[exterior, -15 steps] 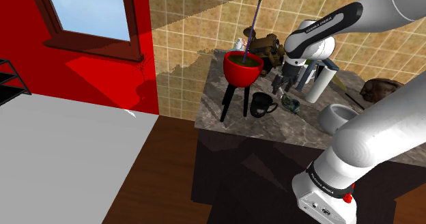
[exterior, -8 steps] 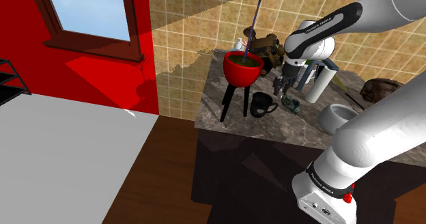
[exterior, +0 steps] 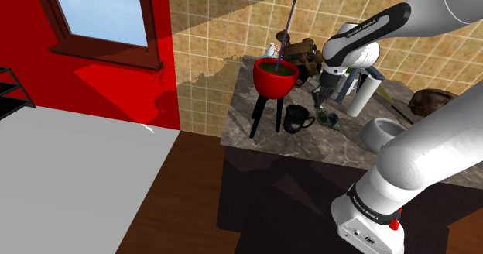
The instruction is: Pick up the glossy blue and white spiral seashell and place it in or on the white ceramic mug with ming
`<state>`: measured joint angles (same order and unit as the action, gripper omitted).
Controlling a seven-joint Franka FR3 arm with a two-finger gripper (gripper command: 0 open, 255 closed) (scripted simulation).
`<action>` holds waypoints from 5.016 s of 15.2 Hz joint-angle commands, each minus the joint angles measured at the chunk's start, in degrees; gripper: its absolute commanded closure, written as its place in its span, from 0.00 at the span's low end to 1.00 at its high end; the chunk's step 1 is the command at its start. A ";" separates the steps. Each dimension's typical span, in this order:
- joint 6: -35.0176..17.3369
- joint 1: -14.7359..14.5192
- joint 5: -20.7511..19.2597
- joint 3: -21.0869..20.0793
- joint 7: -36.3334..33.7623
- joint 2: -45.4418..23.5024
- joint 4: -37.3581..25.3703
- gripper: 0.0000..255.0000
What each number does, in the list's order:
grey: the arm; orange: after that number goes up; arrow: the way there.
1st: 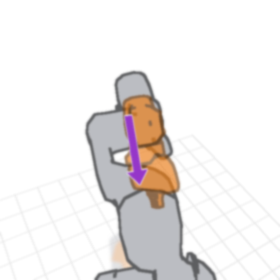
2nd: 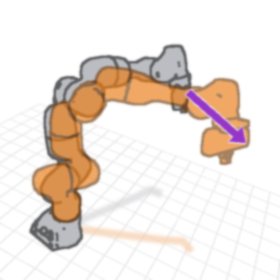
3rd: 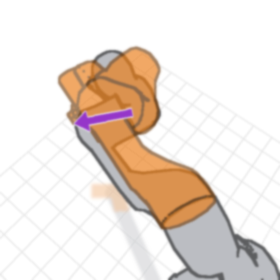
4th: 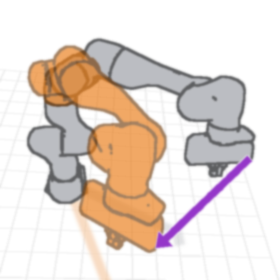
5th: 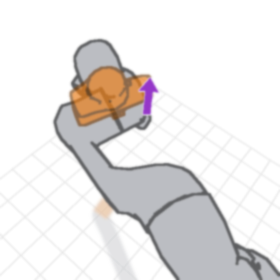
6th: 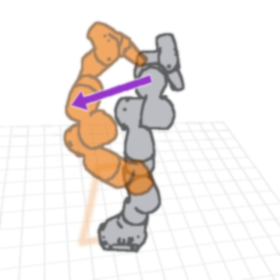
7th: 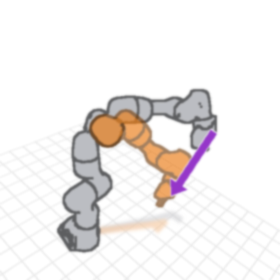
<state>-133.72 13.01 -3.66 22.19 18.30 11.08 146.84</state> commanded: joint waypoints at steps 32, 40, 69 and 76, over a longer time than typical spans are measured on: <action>-15.66 3.53 -8.86 12.23 27.30 11.03 17.41 1.00; -9.74 5.14 -10.07 10.13 25.83 15.77 16.16 1.00; 17.97 7.63 -9.25 3.32 24.15 31.26 3.72 1.00; 24.09 15.02 -14.91 9.04 32.85 39.08 5.08 1.00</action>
<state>-110.99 27.04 -17.84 30.57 49.91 49.11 152.24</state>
